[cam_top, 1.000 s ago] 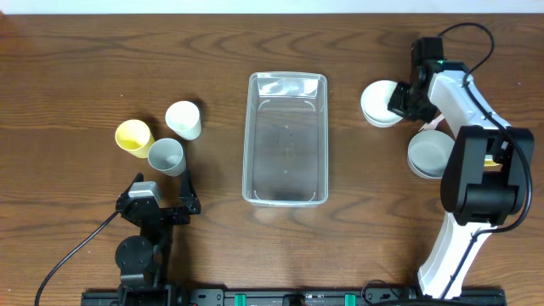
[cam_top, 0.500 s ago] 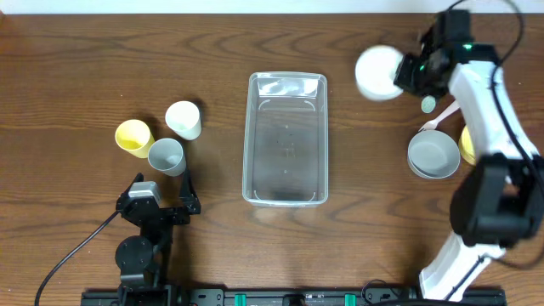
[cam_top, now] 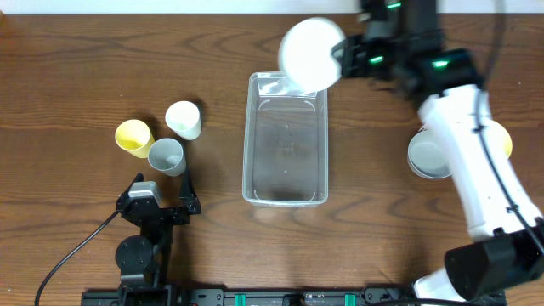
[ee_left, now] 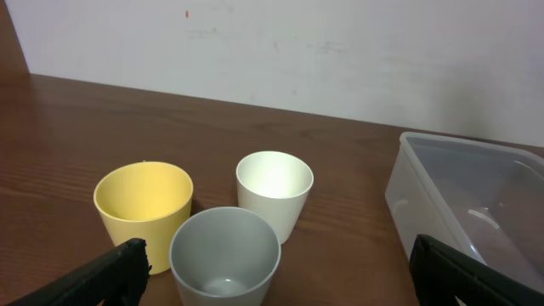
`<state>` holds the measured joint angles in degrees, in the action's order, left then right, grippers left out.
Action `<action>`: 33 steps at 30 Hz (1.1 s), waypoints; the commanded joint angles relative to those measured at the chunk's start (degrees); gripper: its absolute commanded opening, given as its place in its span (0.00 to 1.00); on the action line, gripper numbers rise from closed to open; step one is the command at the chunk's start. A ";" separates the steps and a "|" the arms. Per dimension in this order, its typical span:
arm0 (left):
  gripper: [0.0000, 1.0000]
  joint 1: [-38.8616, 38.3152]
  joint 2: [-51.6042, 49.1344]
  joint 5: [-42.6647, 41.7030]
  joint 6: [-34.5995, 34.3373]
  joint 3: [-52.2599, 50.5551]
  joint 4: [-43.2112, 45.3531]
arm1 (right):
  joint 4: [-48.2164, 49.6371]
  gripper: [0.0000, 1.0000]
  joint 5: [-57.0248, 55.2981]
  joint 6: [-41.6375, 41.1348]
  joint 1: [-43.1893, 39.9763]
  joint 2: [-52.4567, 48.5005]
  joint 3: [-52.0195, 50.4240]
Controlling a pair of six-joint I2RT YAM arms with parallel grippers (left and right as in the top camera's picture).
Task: Pack container
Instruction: 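Lift the white bowl and lower it into the clear container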
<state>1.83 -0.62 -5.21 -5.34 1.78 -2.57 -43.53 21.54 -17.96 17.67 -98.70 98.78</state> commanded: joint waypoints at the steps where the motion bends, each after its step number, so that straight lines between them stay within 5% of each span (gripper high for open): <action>1: 0.98 0.24 0.33 -0.59 -0.04 -1.51 -0.96 | 0.50 0.05 -7.96 -2.21 5.53 -3.58 0.48; 16: 0.98 0.24 0.33 -0.59 -0.04 -1.51 -0.98 | 3.50 0.01 -15.63 -6.86 11.69 -19.32 0.48; 33: 0.98 0.24 0.33 -0.59 -0.07 -1.51 -0.98 | 1.60 0.02 -23.19 -6.38 11.61 -21.66 -0.98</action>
<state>1.85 -0.62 -5.21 -5.37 1.78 -2.57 -42.11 0.54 -24.12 29.28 -119.48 98.39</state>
